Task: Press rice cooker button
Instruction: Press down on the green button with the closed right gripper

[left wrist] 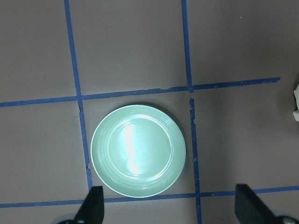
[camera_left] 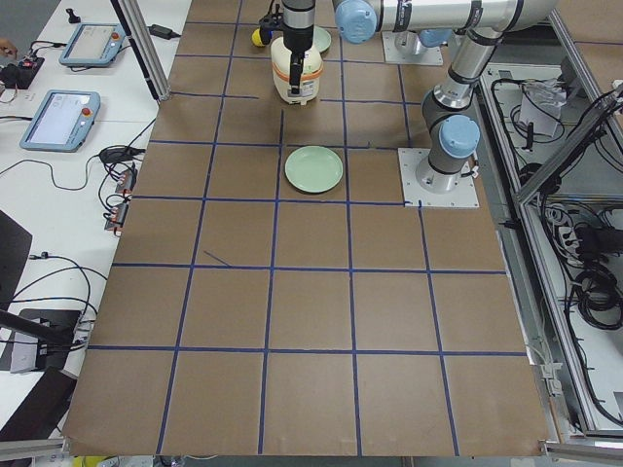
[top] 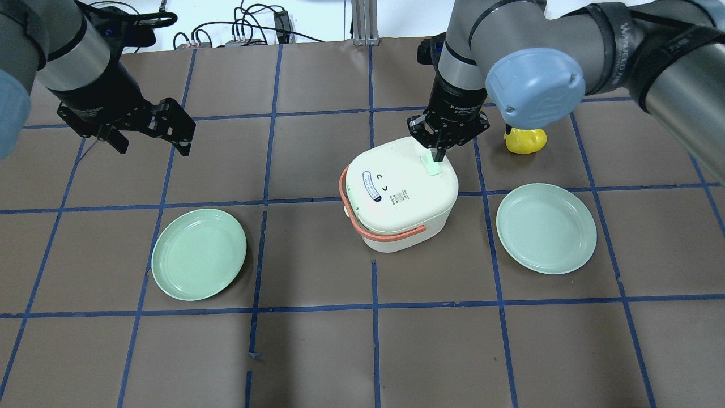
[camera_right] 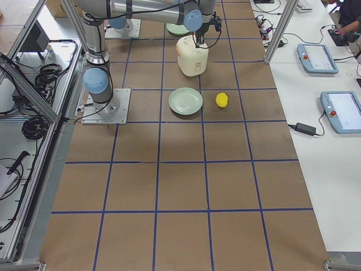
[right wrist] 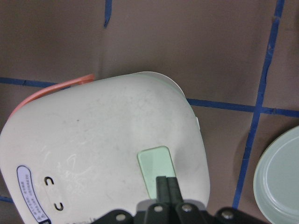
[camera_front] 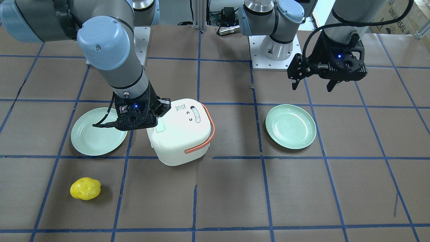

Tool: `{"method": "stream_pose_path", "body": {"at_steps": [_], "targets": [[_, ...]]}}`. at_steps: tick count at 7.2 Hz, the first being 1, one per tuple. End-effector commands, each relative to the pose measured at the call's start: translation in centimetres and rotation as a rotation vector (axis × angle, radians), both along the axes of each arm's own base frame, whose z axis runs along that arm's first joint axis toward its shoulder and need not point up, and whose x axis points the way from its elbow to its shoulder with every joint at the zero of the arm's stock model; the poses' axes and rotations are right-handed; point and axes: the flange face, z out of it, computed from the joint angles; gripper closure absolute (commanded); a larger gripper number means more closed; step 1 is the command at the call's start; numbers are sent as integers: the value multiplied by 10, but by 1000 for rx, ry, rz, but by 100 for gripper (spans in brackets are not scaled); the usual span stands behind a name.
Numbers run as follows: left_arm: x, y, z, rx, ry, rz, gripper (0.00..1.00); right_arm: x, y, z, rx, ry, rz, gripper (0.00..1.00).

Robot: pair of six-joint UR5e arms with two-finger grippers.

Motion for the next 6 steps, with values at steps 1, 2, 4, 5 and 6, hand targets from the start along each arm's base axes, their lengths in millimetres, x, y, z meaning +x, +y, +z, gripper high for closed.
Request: {"method": "stream_pose_path", "body": {"at_steps": [1,2,4,5,6], "targets": [[0,0,0,0,0,0,0,0,0,-5,10,-1,-1,94],[0,0,0,0,0,0,0,0,1,-11,21,1,-2,94],[0,0,0,0,0,0,0,1,-2,-18,21,-1,-2,94],[0,0,0,0,0,0,0,1,-3,-19,23,0,-2,94],[0,0,0,0,0,0,0,1,-4,-20,24,0,0,94]]}}
